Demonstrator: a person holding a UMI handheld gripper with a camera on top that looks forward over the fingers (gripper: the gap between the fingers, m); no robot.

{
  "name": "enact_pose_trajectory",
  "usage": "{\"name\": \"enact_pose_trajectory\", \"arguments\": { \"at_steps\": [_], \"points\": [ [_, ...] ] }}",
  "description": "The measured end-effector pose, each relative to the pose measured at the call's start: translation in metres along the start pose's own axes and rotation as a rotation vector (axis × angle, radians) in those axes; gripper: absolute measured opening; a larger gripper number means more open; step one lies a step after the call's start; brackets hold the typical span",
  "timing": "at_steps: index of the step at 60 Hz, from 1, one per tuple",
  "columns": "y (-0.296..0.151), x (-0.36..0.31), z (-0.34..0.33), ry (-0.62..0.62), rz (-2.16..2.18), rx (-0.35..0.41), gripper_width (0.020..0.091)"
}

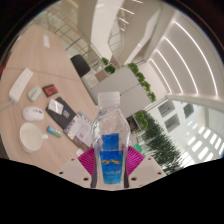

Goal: Pour water

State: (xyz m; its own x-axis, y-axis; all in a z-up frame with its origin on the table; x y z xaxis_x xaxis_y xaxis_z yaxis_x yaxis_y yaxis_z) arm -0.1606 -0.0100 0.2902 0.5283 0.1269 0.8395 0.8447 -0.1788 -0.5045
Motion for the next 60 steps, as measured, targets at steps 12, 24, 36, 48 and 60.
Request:
{"name": "enact_pose_trajectory", "arguments": {
  "at_steps": [12, 24, 36, 48, 60],
  "points": [
    [0.087, 0.015, 0.014, -0.043, 0.829, 0.056, 0.0369],
    [0.173, -0.058, 0.047, -0.113, 0.946, -0.027, 0.0368],
    [0.198, -0.107, 0.042, -0.171, 1.02, -0.003, 0.0394],
    [0.201, -0.106, 0.04, -0.147, 1.06, 0.009, 0.0473],
    [0.192, -0.104, -0.002, -0.214, 1.155, -0.156, 0.085]
  ]
}}
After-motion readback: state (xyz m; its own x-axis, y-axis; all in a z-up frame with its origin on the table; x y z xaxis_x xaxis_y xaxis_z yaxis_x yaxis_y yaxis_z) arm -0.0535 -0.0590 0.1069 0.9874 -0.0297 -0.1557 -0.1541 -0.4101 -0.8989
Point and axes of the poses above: the point between the fingertips, and its own axes, seen from behind it with the camera up: x to the right, y down, z forward, the way the camera looks, the point moved 8 cm from there along -z, backward, against the way the camera looks
